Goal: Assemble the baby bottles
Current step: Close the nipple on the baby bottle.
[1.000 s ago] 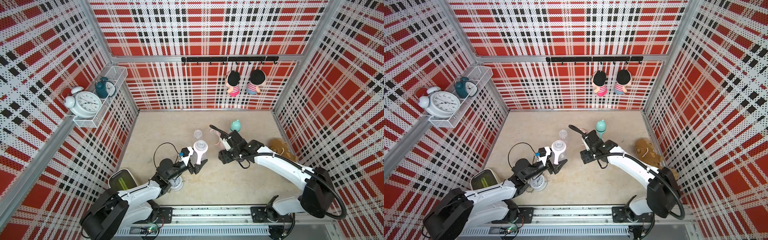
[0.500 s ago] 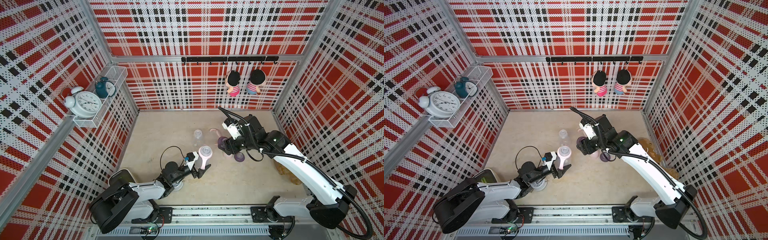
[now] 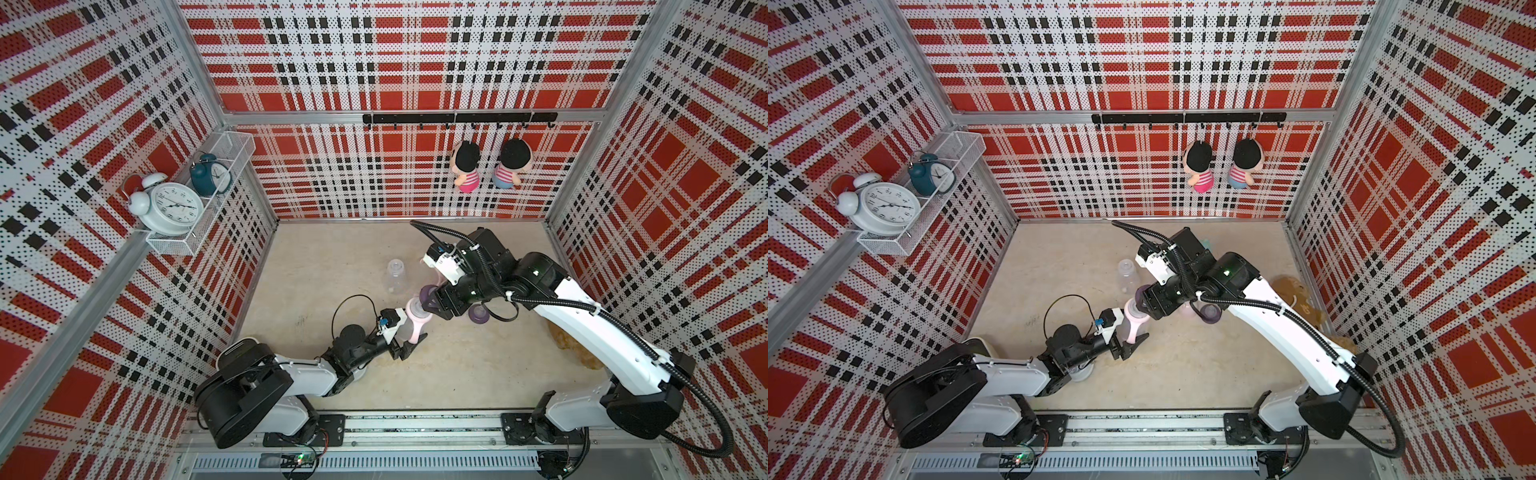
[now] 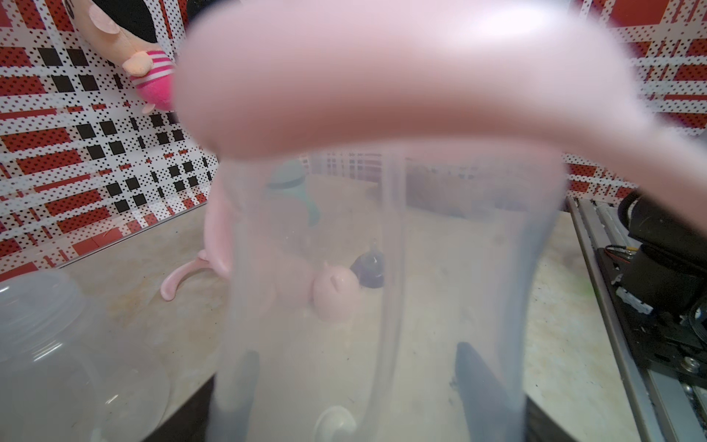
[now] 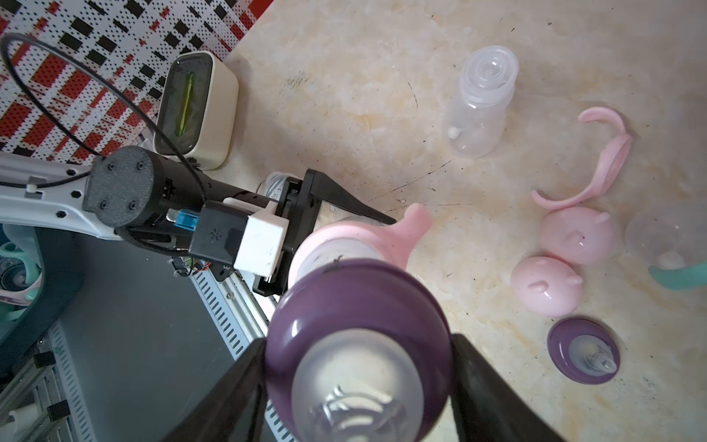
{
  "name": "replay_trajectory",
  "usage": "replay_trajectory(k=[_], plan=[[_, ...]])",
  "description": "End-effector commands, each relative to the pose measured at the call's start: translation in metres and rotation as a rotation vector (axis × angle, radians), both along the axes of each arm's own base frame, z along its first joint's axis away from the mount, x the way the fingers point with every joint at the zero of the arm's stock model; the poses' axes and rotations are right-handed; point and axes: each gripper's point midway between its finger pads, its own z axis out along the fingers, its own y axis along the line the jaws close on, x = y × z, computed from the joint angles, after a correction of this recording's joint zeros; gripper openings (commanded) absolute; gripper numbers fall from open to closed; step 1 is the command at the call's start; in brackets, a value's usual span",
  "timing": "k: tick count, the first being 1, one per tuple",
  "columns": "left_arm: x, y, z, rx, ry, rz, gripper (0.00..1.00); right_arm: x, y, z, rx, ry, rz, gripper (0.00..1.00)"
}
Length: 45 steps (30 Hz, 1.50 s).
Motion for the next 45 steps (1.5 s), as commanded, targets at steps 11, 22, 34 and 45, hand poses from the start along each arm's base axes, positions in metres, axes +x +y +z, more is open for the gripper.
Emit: replay_trajectory(k=[11, 22, 34, 45], plan=[[0.005, -0.005, 0.019, -0.014, -0.098, 0.032, 0.0, -0.004, 0.011, -0.015, -0.077, 0.046, 0.039, 0.64], [0.007, -0.005, 0.02, -0.005, -0.112, 0.052, 0.0, -0.006, 0.017, -0.024, -0.096, 0.07, 0.052, 0.64], [0.01, -0.006, 0.02, -0.006, -0.11, 0.064, 0.0, -0.002, 0.014, -0.039, -0.144, 0.096, 0.014, 0.63], [0.019, -0.001, 0.028, -0.029, -0.118, 0.181, 0.0, 0.005, 0.037, -0.047, -0.017, 0.225, -0.128, 0.61]])
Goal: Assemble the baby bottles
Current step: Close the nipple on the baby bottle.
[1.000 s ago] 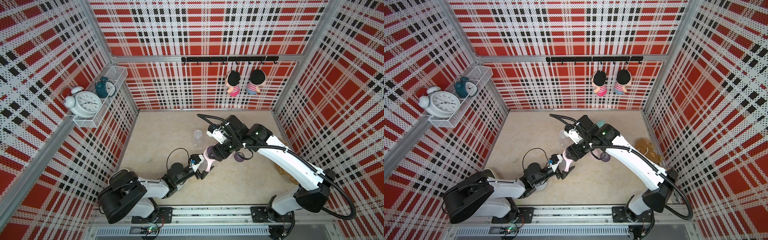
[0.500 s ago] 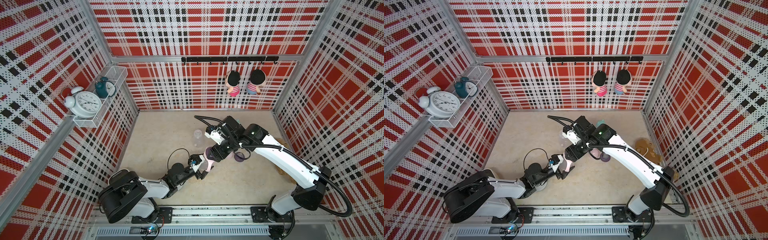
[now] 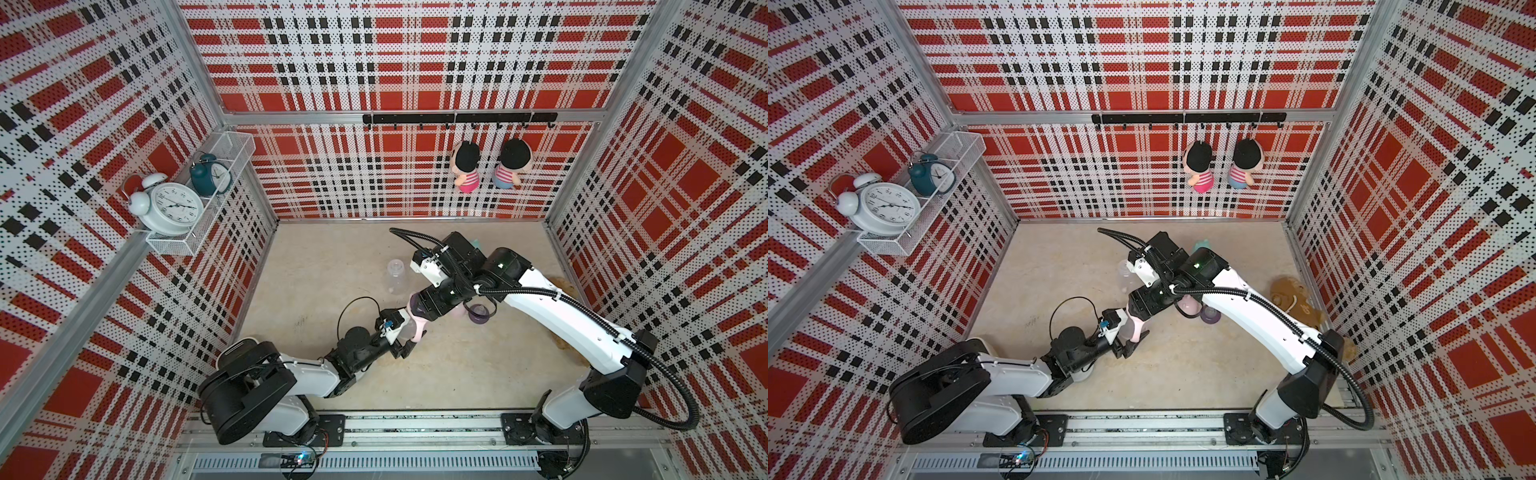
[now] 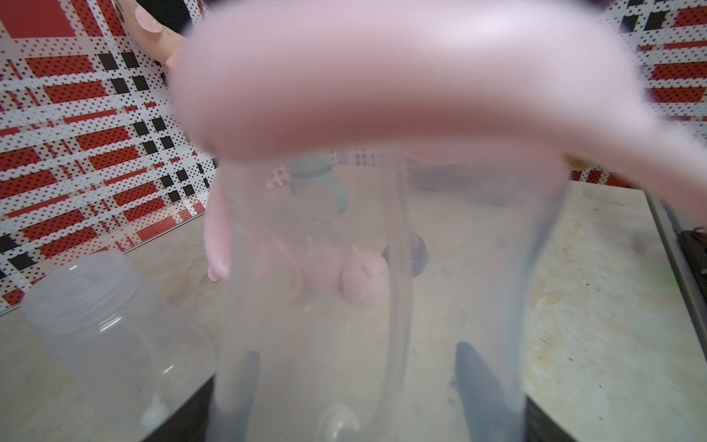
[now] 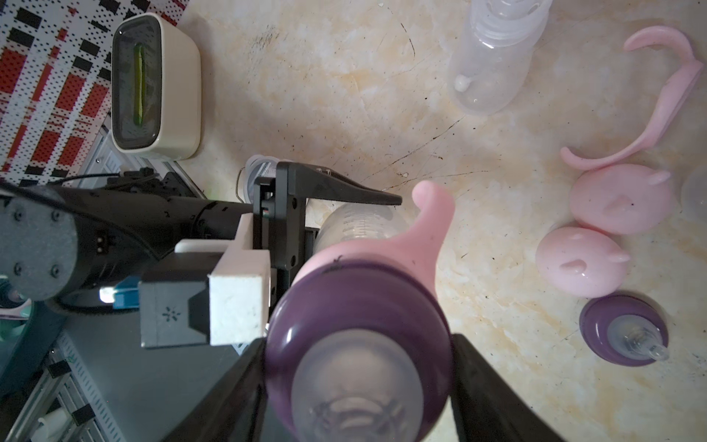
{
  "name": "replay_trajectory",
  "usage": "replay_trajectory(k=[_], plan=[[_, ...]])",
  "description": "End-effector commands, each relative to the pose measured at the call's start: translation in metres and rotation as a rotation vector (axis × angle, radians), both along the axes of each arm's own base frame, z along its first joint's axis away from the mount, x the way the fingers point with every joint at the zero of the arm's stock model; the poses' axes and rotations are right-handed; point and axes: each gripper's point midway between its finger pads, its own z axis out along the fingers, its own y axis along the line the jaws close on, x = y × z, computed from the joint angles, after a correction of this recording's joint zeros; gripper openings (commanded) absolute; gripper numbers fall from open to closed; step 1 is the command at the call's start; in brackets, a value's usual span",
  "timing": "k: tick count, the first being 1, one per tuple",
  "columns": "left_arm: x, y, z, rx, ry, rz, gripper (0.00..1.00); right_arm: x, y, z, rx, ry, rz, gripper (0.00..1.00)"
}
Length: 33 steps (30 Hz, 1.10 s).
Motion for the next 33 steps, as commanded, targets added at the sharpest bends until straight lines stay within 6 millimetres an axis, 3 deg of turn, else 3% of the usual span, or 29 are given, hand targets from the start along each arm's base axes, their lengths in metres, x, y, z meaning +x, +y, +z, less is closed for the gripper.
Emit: replay_trajectory(k=[1, 6, 13, 19, 24, 33], plan=[[0.008, -0.005, 0.041, -0.097, -0.1, 0.068, 0.0, -0.003, 0.018, -0.014, 0.064, 0.116, -0.072, 0.61], [0.013, 0.0, 0.046, -0.119, -0.122, 0.146, 0.0, -0.001, 0.022, -0.025, 0.075, 0.221, -0.201, 0.58], [0.015, 0.002, 0.049, -0.128, -0.137, 0.183, 0.0, 0.008, 0.013, -0.027, 0.01, 0.21, -0.28, 0.55], [0.009, -0.002, 0.046, -0.128, -0.114, 0.069, 0.0, 0.022, -0.008, -0.024, -0.109, 0.046, -0.245, 0.55], [0.002, 0.001, 0.05, -0.169, -0.068, -0.054, 0.0, 0.028, -0.015, -0.009, -0.11, -0.067, -0.198, 0.55], [-0.011, -0.004, 0.061, -0.185, -0.068, -0.147, 0.0, 0.009, 0.008, 0.001, 0.041, -0.058, -0.038, 0.56]])
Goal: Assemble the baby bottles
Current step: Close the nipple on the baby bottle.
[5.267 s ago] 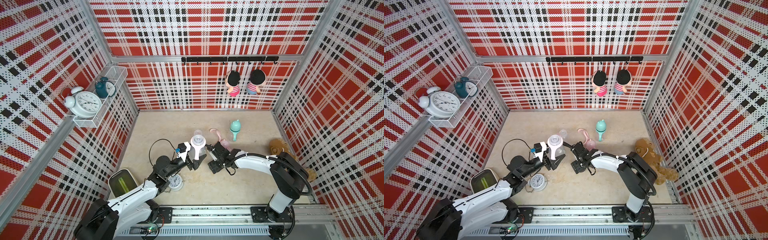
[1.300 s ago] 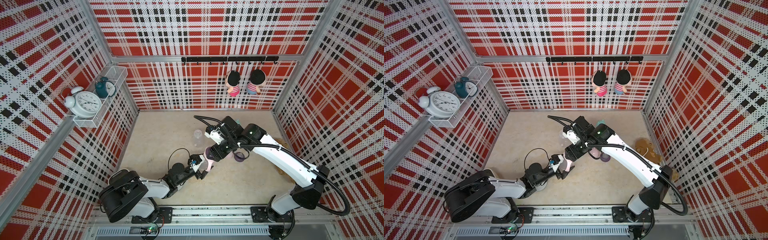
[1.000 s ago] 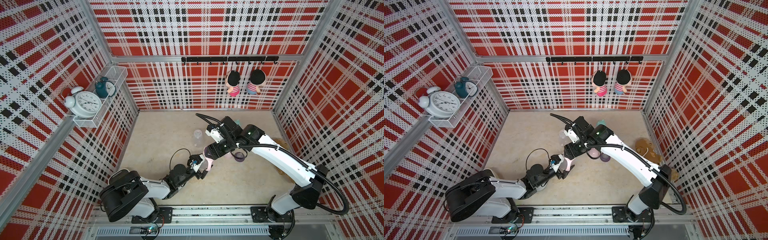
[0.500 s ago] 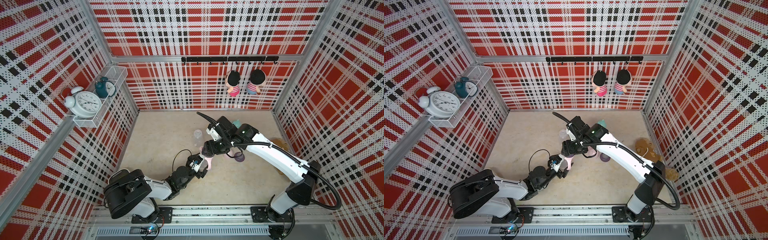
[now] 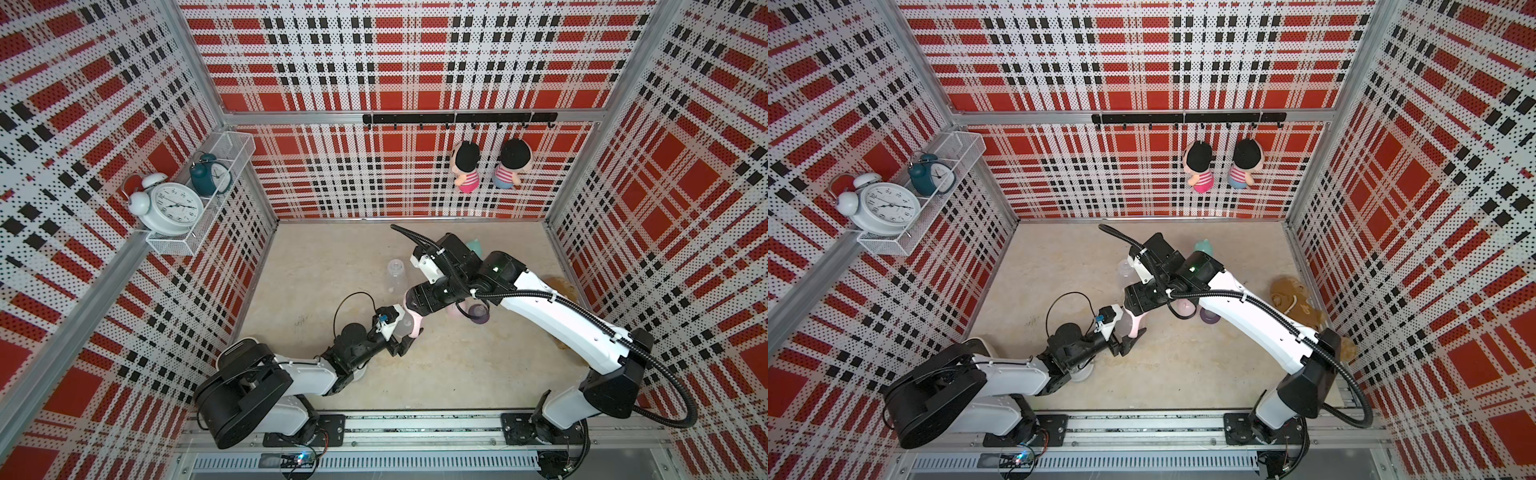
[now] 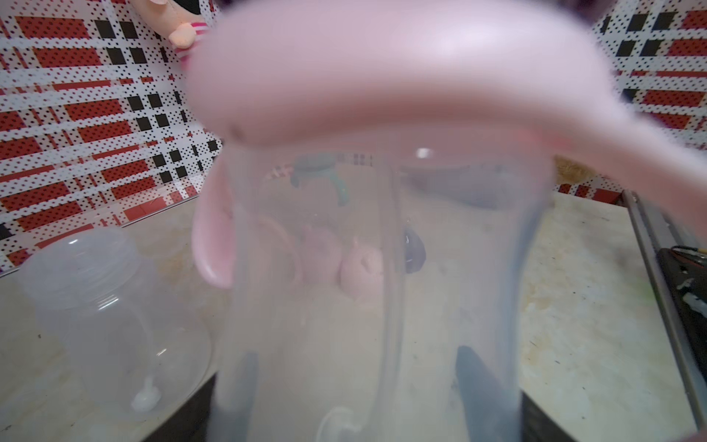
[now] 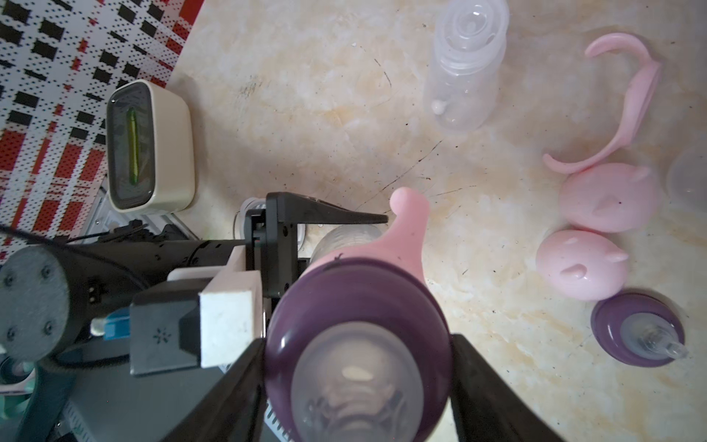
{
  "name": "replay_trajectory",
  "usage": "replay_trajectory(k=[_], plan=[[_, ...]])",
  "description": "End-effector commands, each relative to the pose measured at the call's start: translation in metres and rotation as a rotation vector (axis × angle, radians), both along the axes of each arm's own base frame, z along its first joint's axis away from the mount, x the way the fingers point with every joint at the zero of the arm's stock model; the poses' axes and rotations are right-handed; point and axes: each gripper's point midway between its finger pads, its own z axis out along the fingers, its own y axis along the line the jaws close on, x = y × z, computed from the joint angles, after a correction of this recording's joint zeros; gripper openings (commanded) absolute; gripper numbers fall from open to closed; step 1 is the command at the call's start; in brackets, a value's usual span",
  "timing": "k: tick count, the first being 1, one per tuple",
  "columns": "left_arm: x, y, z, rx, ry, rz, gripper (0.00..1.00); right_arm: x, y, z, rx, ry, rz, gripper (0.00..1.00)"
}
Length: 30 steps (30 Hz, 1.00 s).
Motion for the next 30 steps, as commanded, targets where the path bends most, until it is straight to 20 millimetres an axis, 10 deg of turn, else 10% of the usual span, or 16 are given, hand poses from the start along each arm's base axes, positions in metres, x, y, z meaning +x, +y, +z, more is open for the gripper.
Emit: replay_trajectory(k=[1, 30], plan=[[-0.012, -0.009, 0.057, -0.143, -0.134, -0.092, 0.0, -0.006, 0.004, -0.002, 0.008, -0.012, 0.074, 0.56], [0.009, -0.007, 0.066, -0.199, -0.21, 0.337, 0.0, 0.008, 0.002, -0.024, -0.007, 0.262, -0.321, 0.63]])
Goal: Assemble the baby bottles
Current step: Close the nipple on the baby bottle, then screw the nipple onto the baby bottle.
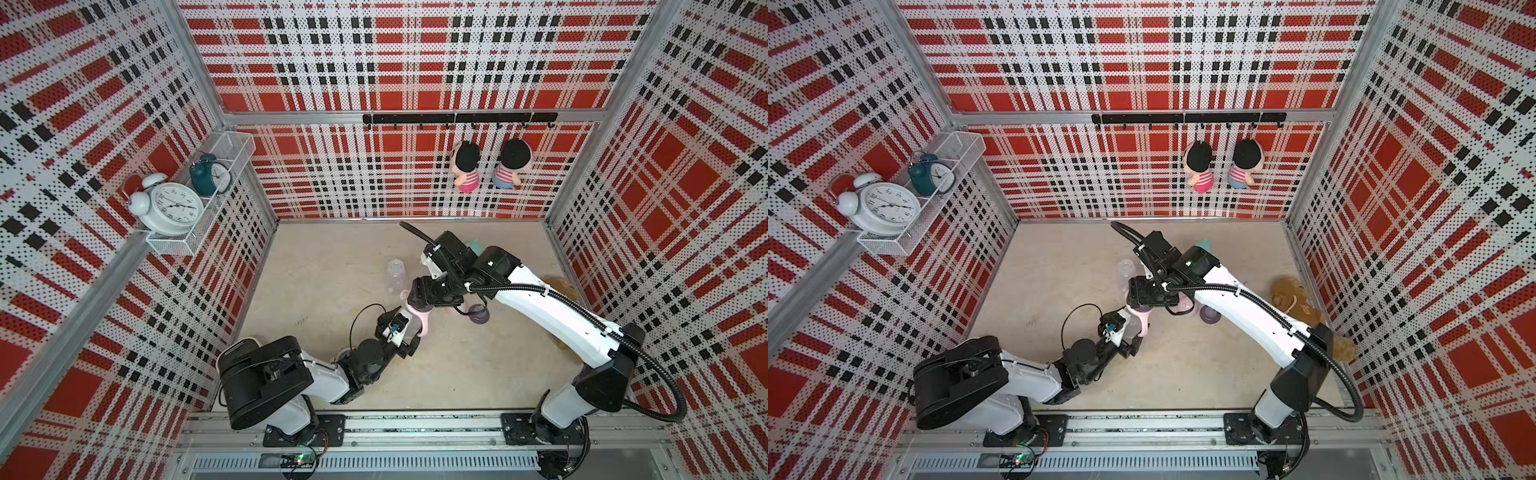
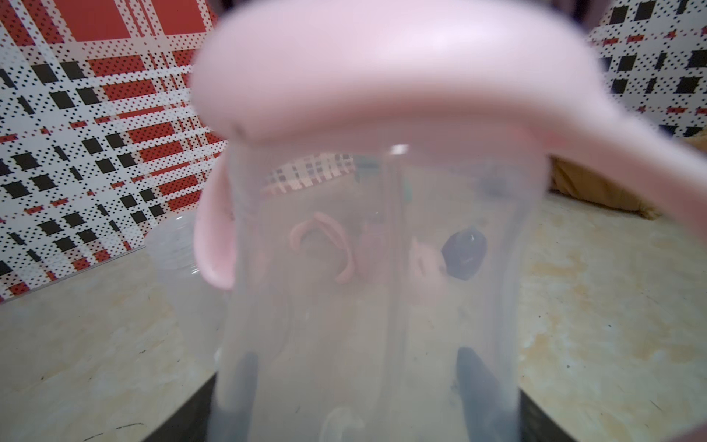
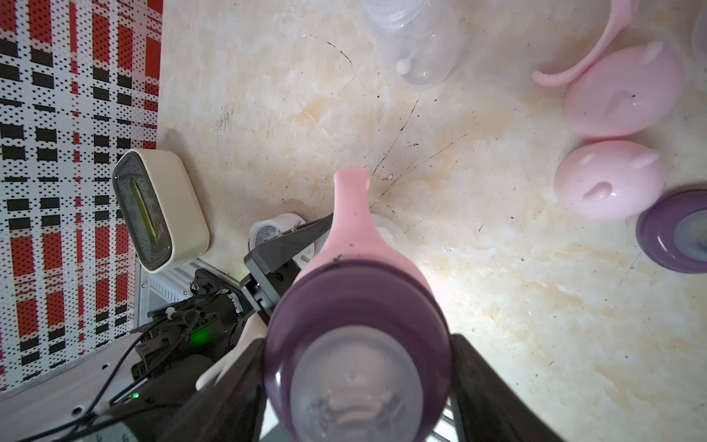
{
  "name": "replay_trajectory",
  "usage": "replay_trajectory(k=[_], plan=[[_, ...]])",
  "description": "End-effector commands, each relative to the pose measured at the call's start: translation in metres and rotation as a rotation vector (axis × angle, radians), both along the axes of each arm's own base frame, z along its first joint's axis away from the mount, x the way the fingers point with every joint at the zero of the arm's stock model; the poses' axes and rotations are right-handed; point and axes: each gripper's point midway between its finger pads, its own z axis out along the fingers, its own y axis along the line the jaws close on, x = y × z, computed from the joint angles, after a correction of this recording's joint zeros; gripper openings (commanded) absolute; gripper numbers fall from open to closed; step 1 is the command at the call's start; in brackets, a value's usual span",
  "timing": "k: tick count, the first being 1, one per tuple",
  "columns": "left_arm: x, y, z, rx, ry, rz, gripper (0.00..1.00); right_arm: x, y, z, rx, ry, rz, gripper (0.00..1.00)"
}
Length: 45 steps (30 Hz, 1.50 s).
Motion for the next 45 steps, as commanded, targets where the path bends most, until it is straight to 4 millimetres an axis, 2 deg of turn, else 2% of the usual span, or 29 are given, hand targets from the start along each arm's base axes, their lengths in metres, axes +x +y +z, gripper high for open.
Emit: replay_trajectory(k=[1, 6, 14, 21, 27, 31, 36, 41, 45], plan=[[-0.003, -0.009, 0.075, -0.226, -0.165, -0.015, 0.0, 0.002, 0.003, -0.011, -0.027, 0.041, -0.023, 0.65], [-0.002, -0.013, 0.071, -0.189, -0.17, -0.033, 0.0, 0.005, -0.002, -0.005, -0.051, 0.007, -0.013, 0.71], [0.0, -0.017, 0.064, -0.146, -0.169, -0.042, 0.0, 0.009, -0.006, 0.017, -0.055, -0.047, -0.002, 0.81], [0.002, -0.021, 0.062, -0.137, -0.158, -0.064, 0.0, 0.007, -0.01, 0.032, -0.049, -0.078, 0.006, 0.85], [0.001, -0.022, 0.062, -0.177, -0.125, -0.179, 0.0, 0.001, -0.025, 0.045, -0.048, -0.172, 0.047, 0.87], [-0.005, -0.024, 0.064, -0.214, -0.093, -0.326, 0.0, -0.003, -0.034, 0.068, -0.019, -0.311, 0.1, 0.88], [-0.009, -0.03, 0.062, -0.204, -0.067, -0.395, 0.0, -0.017, -0.032, 0.087, 0.072, -0.444, 0.174, 0.91], [-0.006, -0.037, 0.059, -0.203, -0.054, -0.414, 0.0, -0.01, -0.015, 0.07, 0.093, -0.456, 0.215, 0.91], [0.004, -0.035, 0.054, -0.219, -0.036, -0.387, 0.0, 0.001, -0.017, 0.061, 0.051, -0.504, 0.197, 0.91]])
